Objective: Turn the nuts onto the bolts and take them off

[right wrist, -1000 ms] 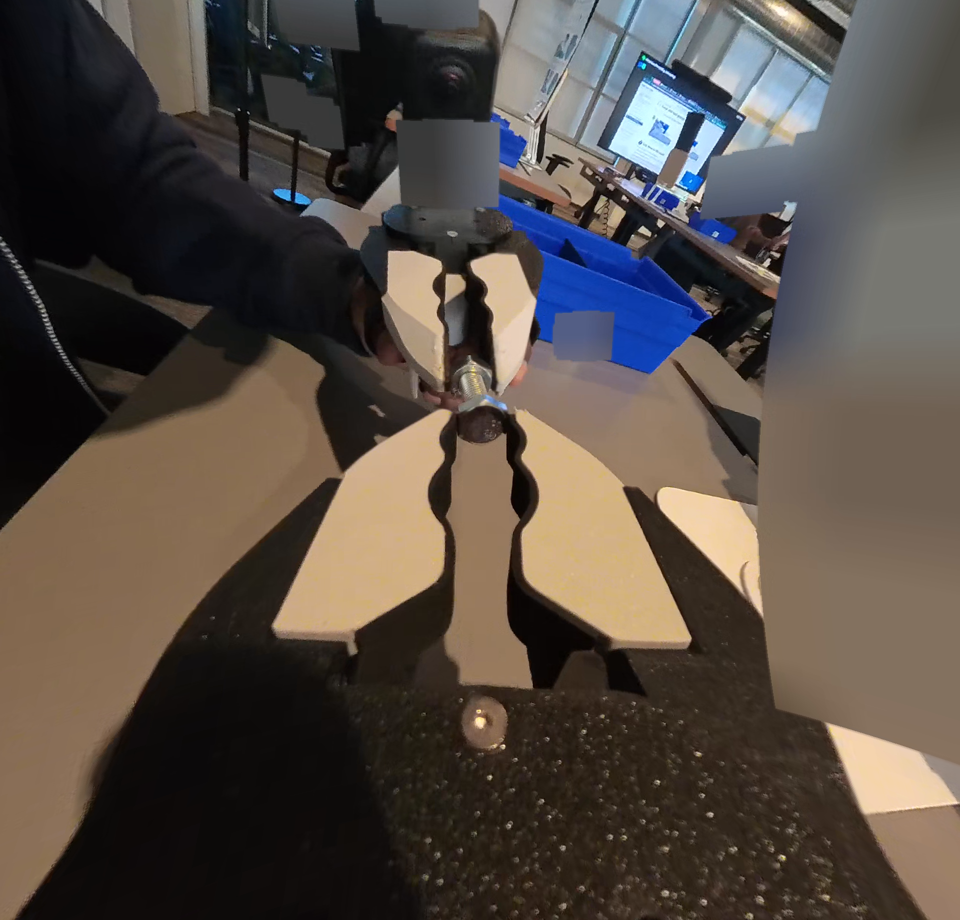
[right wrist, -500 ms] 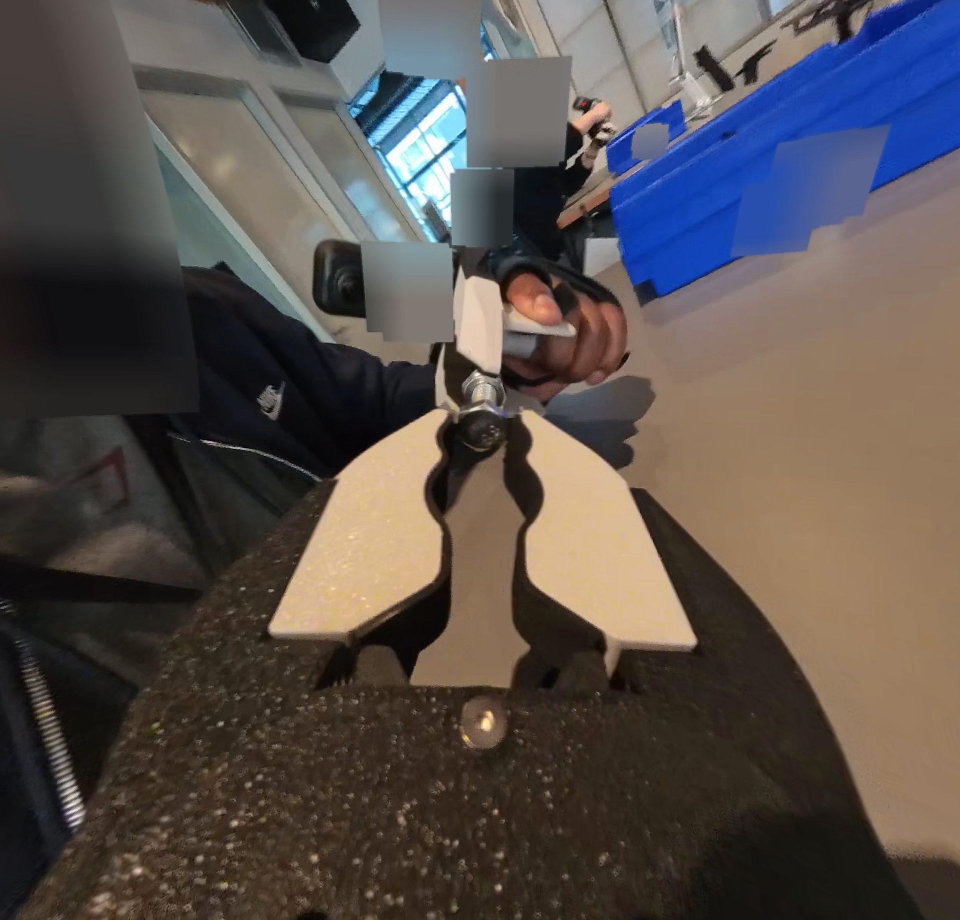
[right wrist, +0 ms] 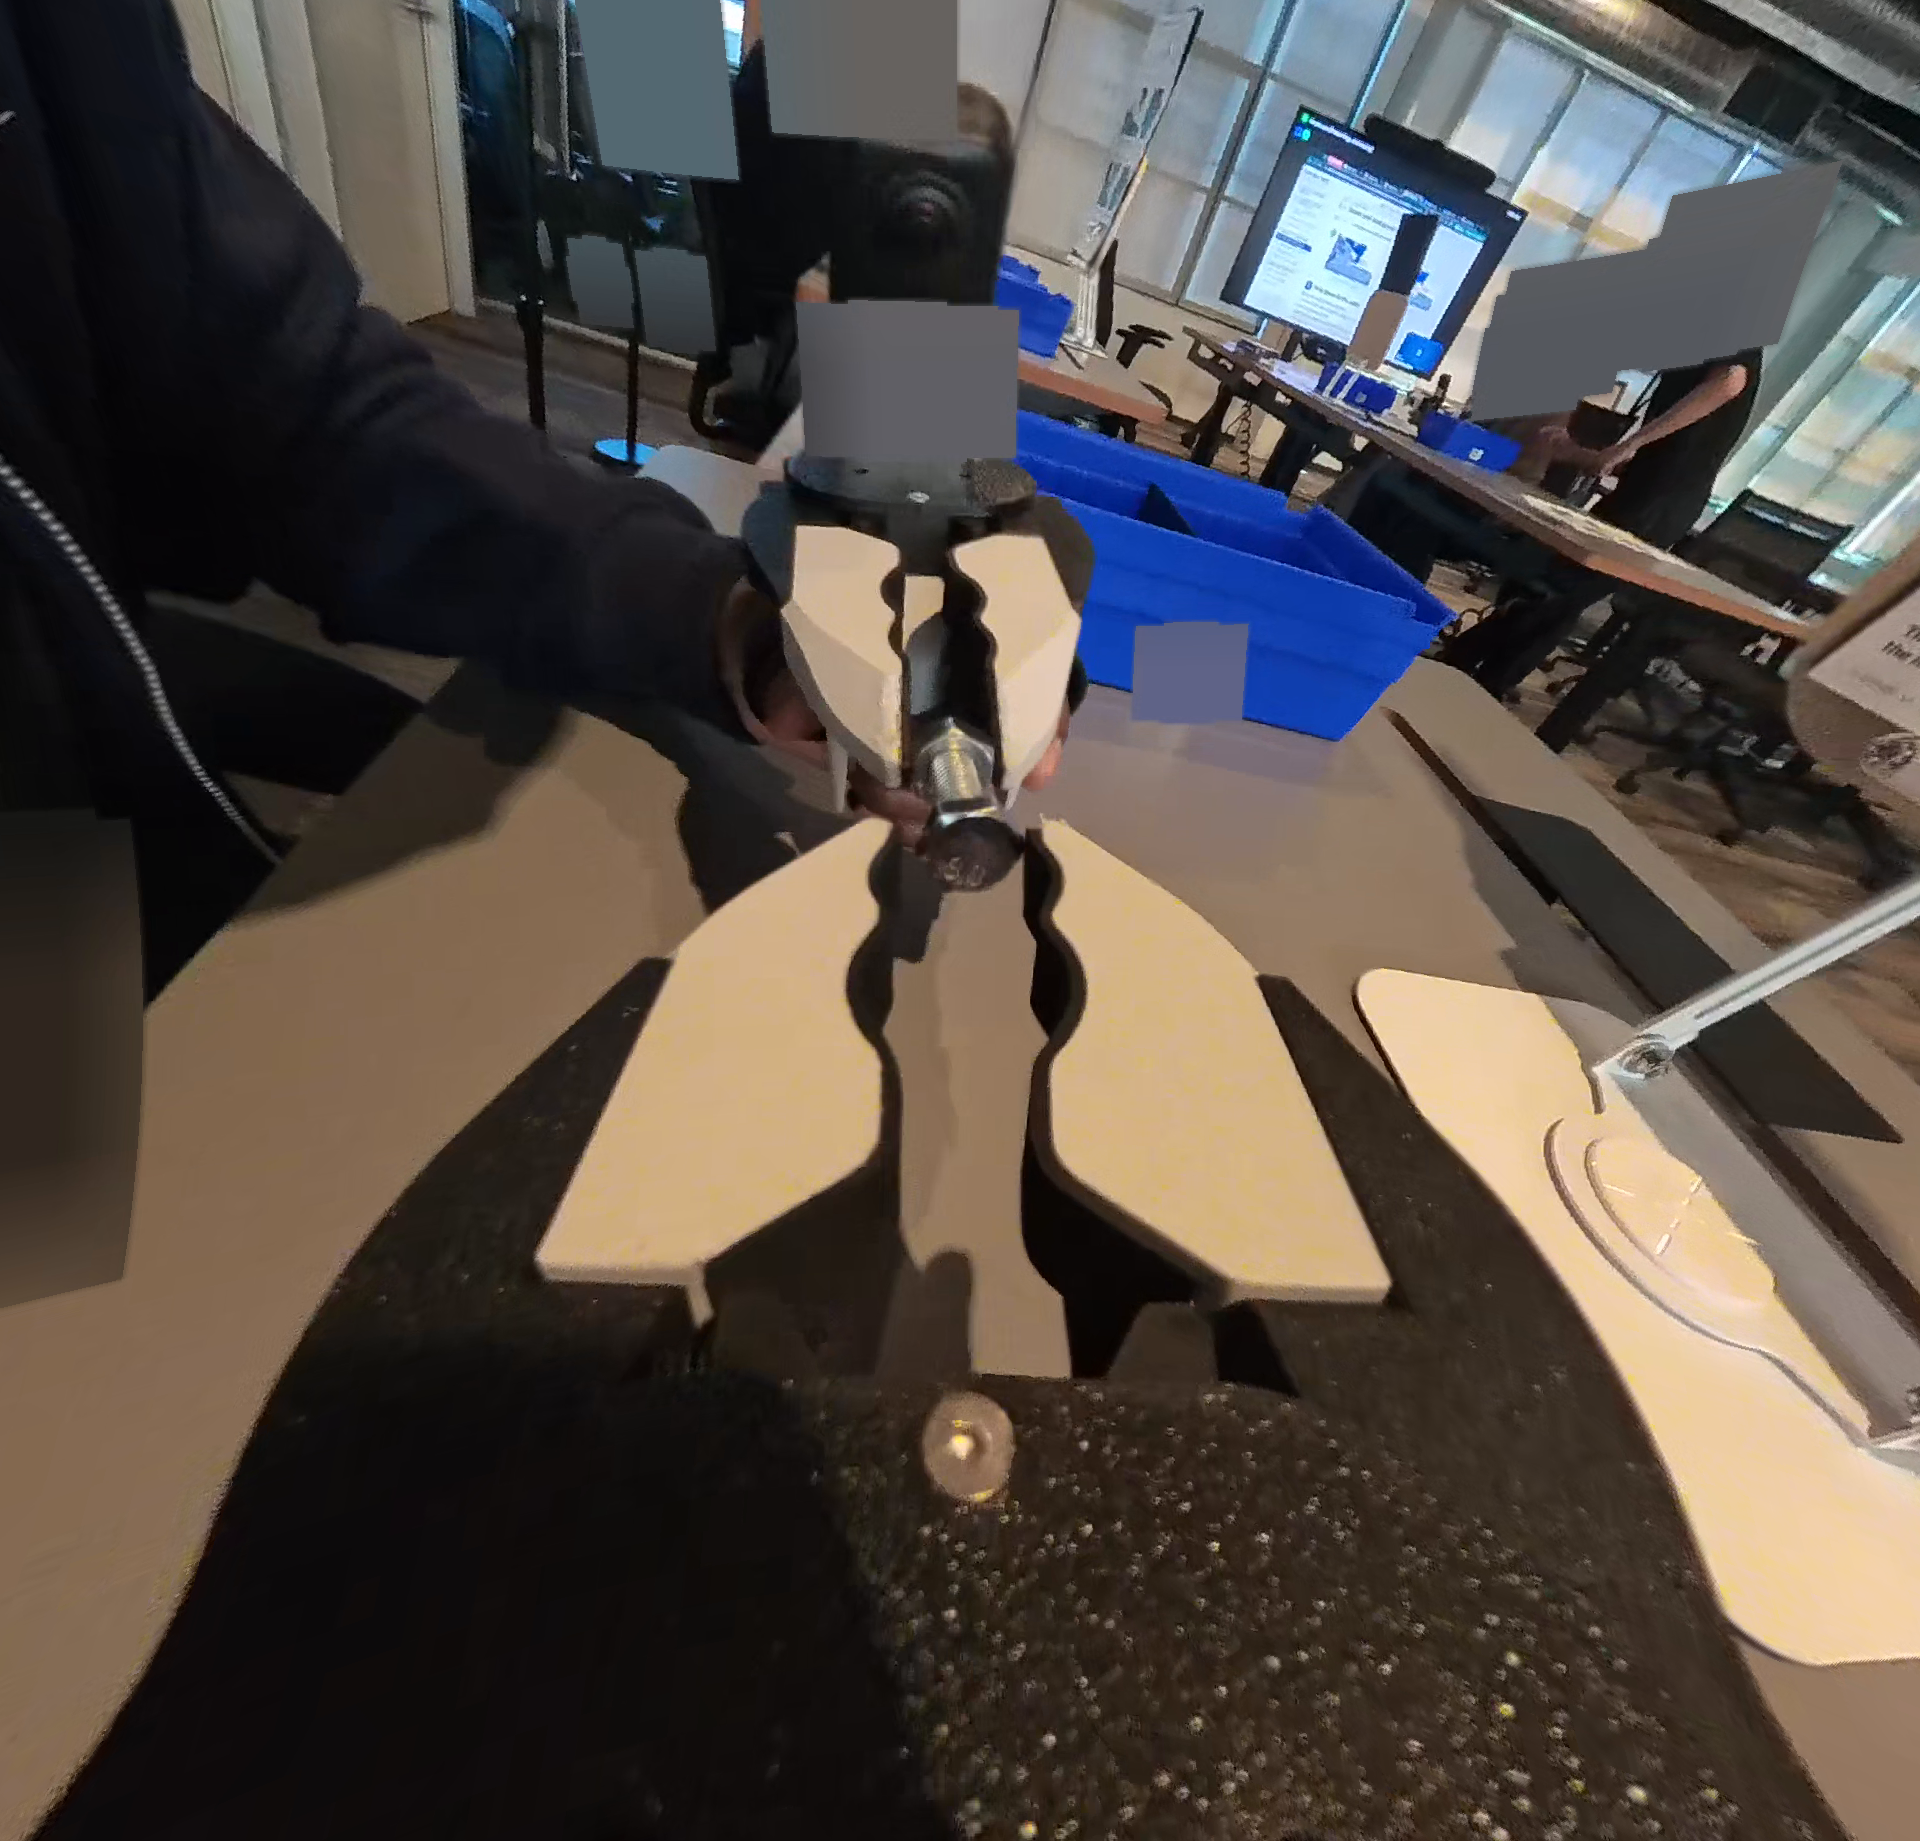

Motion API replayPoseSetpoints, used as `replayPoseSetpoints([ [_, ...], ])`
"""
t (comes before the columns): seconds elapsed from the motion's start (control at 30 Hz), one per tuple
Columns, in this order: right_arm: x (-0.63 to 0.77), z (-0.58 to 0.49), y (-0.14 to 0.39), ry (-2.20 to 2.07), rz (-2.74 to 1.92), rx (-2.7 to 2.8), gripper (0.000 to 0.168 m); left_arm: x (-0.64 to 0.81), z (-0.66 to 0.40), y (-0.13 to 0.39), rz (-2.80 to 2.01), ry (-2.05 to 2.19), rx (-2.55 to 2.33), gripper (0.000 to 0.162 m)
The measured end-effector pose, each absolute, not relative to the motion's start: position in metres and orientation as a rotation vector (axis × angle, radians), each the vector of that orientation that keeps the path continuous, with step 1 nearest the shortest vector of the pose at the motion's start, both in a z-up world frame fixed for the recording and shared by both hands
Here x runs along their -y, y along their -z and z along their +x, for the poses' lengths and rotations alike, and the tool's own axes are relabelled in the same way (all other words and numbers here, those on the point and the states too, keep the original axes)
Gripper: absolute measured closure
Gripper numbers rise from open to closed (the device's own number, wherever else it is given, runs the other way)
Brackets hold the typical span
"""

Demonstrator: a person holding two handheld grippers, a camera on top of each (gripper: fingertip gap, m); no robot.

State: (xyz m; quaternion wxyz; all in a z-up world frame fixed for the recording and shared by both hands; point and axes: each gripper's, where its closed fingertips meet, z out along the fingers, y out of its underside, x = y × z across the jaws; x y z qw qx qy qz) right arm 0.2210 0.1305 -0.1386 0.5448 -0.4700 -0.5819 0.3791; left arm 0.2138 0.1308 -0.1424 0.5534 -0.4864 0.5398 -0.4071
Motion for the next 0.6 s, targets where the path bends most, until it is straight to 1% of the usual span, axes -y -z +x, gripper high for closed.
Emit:
replayPoseSetpoints([
  [0.03,-0.1296,0.2209,0.1382,-0.893,-1.109,1.381,0.150,-0.1294,0.2146,0.1434,-1.155,0.982,-1.282,0.145],
  [0.17,-0.1287,0.2209,0.1381,-0.921,-1.135,1.369,0.150,-0.1283,0.2153,0.1442,-1.154,0.988,-1.287,0.145],
  [0.27,-0.1296,0.2206,0.1418,-1.018,-1.223,1.362,0.150,-0.1291,0.2151,0.1464,-1.108,0.840,-1.326,0.145],
  [0.37,-0.1298,0.2199,0.1429,-1.214,-1.337,1.303,0.150,-0.1304,0.2142,0.1471,-1.009,0.590,-1.371,0.145],
  [0.47,-0.1294,0.2199,0.1396,-1.559,-1.453,1.163,0.150,-0.1294,0.2142,0.1448,-0.923,0.422,-1.386,0.145],
  [0.53,-0.1302,0.2210,0.1386,-1.704,-1.463,1.099,0.150,-0.1289,0.2151,0.1431,-0.934,0.450,-1.374,0.145],
  [0.6,-0.1333,0.2216,0.1374,-1.670,-1.423,1.097,0.149,-0.1320,0.2146,0.1429,-0.992,0.543,-1.345,0.145],
])
